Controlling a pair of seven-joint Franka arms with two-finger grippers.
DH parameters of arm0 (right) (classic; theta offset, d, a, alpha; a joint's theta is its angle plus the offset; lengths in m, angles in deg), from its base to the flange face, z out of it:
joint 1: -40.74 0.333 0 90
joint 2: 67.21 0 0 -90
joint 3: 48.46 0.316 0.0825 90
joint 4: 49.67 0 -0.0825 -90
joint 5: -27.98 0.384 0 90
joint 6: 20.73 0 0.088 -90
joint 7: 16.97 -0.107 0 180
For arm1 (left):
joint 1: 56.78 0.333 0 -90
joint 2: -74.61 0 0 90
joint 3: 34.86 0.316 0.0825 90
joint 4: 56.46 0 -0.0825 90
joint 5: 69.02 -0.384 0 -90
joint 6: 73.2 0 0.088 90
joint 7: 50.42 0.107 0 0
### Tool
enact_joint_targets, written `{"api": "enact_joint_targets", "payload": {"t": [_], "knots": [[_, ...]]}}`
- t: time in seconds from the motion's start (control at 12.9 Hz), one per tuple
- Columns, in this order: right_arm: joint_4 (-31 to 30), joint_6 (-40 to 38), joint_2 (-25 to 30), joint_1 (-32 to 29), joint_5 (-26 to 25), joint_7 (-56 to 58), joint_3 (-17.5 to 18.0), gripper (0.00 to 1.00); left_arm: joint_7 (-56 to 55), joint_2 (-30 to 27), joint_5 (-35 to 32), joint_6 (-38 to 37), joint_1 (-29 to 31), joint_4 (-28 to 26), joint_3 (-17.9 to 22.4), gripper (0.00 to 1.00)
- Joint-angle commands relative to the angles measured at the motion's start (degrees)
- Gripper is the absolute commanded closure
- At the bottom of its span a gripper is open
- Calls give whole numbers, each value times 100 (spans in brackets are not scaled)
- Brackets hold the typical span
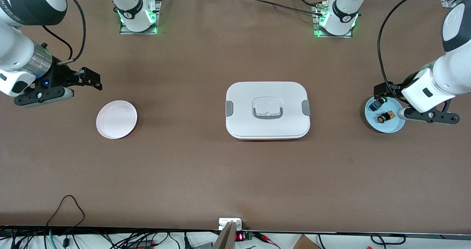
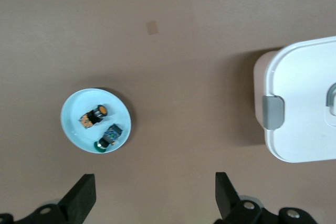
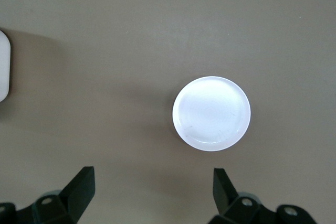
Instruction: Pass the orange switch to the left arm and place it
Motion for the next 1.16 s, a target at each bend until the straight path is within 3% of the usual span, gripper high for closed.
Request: {"api": "enact_joint_targets", "payload": {"t": [0.0, 0.15, 0.31, 0.46, 1.08], "knots": [[57, -94, 14, -31, 61, -28, 19, 0, -14, -384, 479, 147, -844, -246, 1276, 0], [22, -94, -12, -83, 61, -28, 10, 0, 55, -805, 1058, 767, -1625, -763, 2434, 0], [13, -94, -64, -180, 35, -28, 10, 0, 56, -1174, 1316, 1261, -2128, -1273, 3123, 0], [13, -86, -126, -207, 35, -28, 10, 0, 74, -1439, 1246, 1421, -2165, -1600, 3134, 0], [31, -112, -12, -58, 17, -307, 98, 0, 267, -1739, 1228, 1686, -2191, -2031, 3134, 0]]}}
